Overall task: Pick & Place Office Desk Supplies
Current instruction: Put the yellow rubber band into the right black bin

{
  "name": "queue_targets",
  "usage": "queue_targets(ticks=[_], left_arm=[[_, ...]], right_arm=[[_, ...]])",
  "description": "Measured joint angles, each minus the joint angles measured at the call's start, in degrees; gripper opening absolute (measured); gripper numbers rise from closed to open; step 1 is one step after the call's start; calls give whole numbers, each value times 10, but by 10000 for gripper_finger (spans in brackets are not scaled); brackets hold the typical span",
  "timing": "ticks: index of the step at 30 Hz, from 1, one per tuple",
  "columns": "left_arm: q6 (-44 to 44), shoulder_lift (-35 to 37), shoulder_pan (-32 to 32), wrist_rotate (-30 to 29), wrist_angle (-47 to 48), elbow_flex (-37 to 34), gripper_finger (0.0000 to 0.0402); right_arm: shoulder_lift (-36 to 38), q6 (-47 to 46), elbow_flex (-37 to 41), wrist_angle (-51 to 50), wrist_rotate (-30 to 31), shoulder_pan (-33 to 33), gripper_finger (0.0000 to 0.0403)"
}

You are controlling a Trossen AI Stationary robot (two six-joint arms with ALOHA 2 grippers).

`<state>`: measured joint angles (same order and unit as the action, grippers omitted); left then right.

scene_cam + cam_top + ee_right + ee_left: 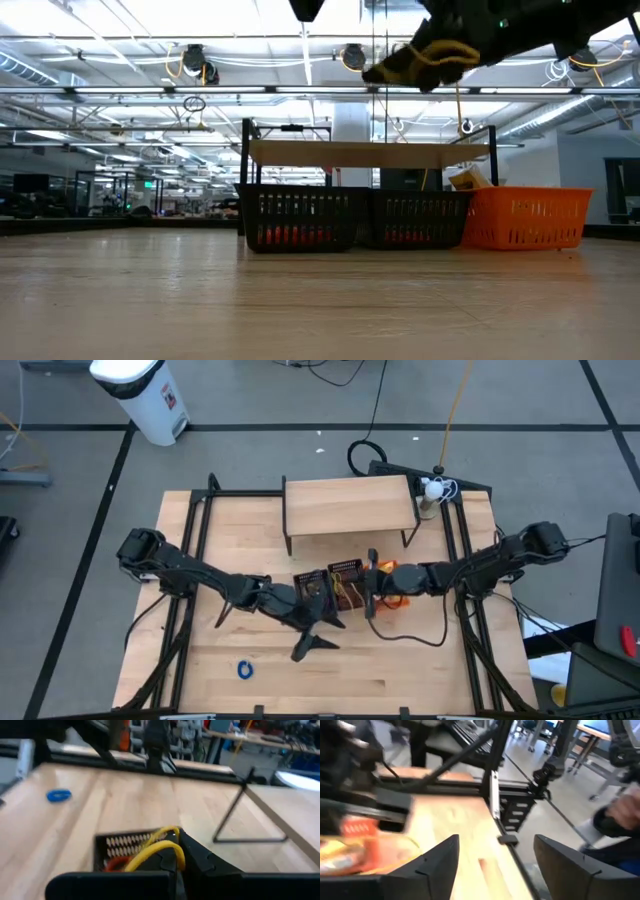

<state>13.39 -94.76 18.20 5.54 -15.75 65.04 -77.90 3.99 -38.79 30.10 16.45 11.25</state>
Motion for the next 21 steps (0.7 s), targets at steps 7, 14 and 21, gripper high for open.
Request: queue_targets(ticks=[7,14,21], left_arm=[[66,1,0,37,41,0,287],[94,1,0,39,60,0,294],[94,1,-1,35,66,0,294]], right_arm=[[35,-36,-5,-142,-2,-39,0],[54,-136,-68,-367,-42,-49,0],[32,-140,-140,-446,-45,-29,0]])
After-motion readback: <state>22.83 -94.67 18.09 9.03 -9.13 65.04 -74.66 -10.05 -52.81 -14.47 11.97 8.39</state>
